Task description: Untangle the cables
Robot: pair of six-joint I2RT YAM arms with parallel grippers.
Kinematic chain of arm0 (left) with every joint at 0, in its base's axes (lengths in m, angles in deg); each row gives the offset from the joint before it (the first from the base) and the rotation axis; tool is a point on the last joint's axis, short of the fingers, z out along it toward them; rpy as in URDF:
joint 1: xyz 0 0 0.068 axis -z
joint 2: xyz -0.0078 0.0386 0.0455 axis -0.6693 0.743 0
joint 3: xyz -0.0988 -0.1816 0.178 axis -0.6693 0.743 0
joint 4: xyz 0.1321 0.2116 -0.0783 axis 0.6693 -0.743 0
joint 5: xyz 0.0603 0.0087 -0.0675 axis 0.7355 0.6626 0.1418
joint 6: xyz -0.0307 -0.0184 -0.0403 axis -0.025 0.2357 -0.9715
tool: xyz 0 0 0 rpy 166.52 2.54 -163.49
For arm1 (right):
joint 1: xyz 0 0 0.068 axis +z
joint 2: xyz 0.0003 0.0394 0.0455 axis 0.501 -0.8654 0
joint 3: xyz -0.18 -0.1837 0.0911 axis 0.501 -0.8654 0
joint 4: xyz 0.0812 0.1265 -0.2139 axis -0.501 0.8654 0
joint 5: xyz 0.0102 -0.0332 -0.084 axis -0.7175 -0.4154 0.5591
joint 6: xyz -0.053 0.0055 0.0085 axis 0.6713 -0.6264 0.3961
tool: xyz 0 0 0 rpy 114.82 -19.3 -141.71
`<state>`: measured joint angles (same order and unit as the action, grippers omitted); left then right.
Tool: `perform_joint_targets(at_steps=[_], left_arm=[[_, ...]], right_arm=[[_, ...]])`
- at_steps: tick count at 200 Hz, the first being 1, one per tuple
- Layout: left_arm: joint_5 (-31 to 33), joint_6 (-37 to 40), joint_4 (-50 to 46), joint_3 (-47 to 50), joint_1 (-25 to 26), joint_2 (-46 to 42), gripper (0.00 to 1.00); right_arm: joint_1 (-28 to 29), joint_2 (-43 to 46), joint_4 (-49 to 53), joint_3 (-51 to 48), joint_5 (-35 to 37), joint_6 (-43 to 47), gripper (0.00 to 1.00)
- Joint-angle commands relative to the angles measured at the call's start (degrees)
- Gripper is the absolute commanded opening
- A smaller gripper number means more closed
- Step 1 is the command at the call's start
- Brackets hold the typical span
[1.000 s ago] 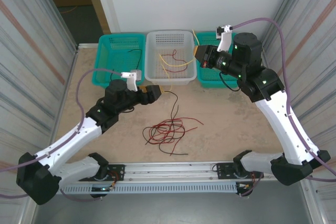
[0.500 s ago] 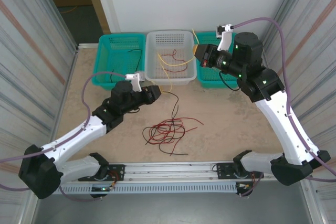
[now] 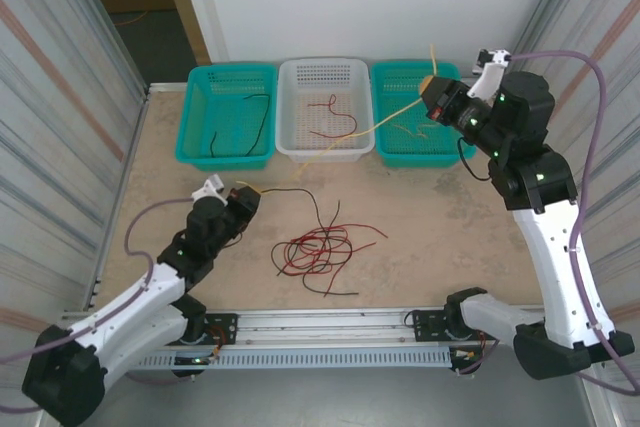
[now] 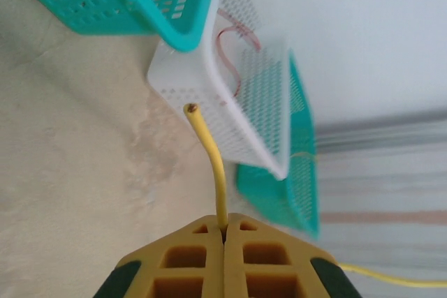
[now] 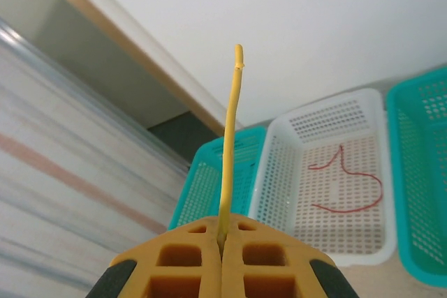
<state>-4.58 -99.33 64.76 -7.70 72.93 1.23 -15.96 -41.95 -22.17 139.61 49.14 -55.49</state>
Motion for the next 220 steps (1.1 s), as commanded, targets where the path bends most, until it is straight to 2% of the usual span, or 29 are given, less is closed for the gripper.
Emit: perform_joint_targets(at_steps=[1,14,28,65,75,85,92,97,114,163,187,220], left_arm=[[11.1,-11.5,1.6,4.3,-0.3,-4.9,0.0],[13.3,-14.0,2.4,6.0,-0.3,-7.1,0.0],[13.6,-12.4,0.1,4.7,-0.3,-8.5,0.0],[7.2,-4.6,-8.0,-2.1,-0.4,-4.3,0.0],[4.3,-1.9,-10.8,-4.5,-0.6,-1.7,0.18],[0.7,0.8,-13.7,-7.2,-0.8,1.2,0.44],[-1.7,2.7,-14.9,-9.1,-0.8,3.2,0.58],[-3.1,4.2,-15.1,-10.1,-0.8,4.4,0.63],[-6.5,8.3,-18.1,-14.0,-0.7,7.9,0.72],[-8.3,15.7,-24.1,-19.2,-0.4,10.3,0.75],[-11.3,21.1,-27.6,-22.3,0.0,12.8,0.72],[-6.6,28.0,-39.0,-27.8,3.1,15.6,0.7]], right_arm=[[-4.4,2.0,-3.2,-0.5,0.5,-3.7,0.0],[-5.8,2.0,-3.5,-0.8,-0.6,-4.4,0.0],[-6.1,1.3,-4.0,-0.8,-2.2,-4.7,0.0],[-6.1,-1.4,-4.5,1.1,-2.5,-4.3,0.0],[-6.1,-2.5,-4.4,2.5,-2.0,-3.6,0.0],[-6.1,-3.9,-4.0,4.5,-1.5,-2.8,0.0],[-6.1,-5.1,-3.7,6.3,-1.1,-1.8,0.0],[-6.1,-6.3,-3.2,7.7,-0.8,-1.0,0.0],[-6.3,-10.1,-1.1,13.3,1.2,2.1,0.0],[-8.6,-21.4,3.2,29.4,6.4,9.4,0.0],[-10.3,-27.3,6.1,32.9,7.6,11.4,0.0],[-11.4,-32.3,7.9,32.8,7.5,13.4,0.0]])
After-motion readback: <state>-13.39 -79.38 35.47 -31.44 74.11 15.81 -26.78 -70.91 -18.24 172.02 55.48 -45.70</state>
